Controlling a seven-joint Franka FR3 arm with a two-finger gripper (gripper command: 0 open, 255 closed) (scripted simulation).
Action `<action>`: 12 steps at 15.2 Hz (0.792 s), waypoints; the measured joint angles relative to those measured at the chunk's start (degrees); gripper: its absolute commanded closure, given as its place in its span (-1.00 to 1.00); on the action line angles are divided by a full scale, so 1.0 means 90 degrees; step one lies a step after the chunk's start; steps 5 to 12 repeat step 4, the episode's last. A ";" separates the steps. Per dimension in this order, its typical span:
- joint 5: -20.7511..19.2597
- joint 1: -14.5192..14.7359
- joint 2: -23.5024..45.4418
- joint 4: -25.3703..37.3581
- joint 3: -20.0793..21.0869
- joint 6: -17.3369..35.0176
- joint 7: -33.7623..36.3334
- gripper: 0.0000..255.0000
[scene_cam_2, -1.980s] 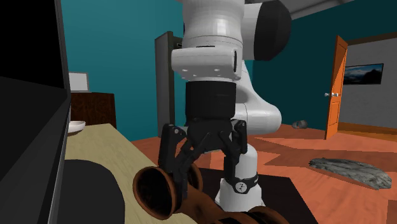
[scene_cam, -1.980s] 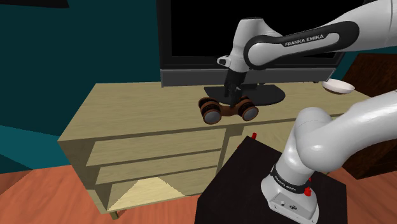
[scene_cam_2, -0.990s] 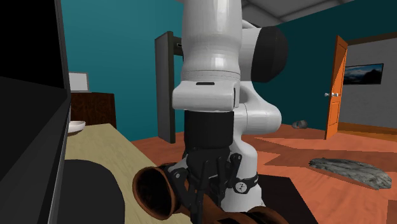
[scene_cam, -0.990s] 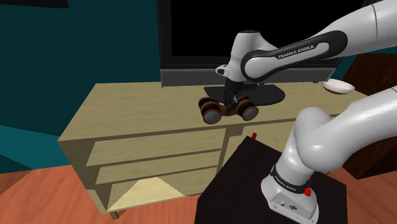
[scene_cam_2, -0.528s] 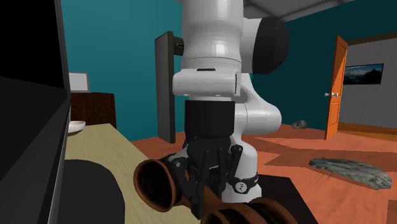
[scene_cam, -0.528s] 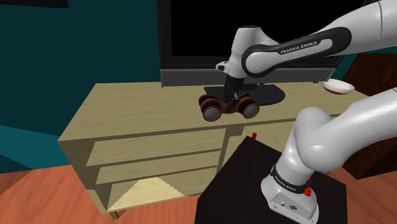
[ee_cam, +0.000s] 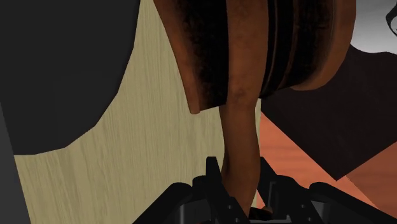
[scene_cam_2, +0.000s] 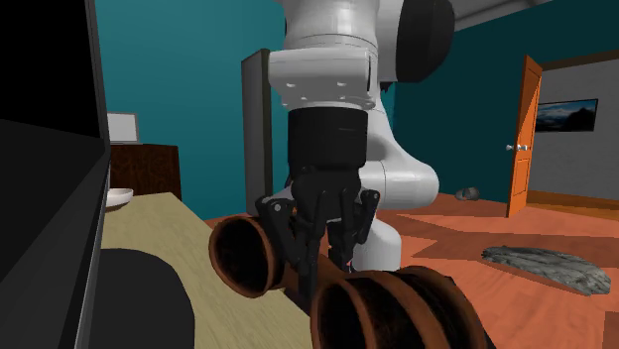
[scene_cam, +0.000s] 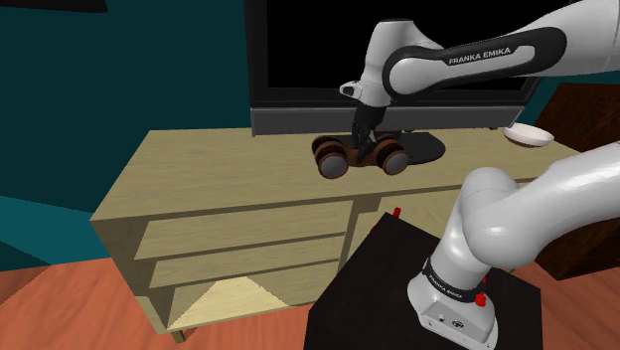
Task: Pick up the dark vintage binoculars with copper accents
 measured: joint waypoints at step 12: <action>0.0069 0.0027 -0.0055 0.0298 0.0070 -0.0349 -0.0021 1.00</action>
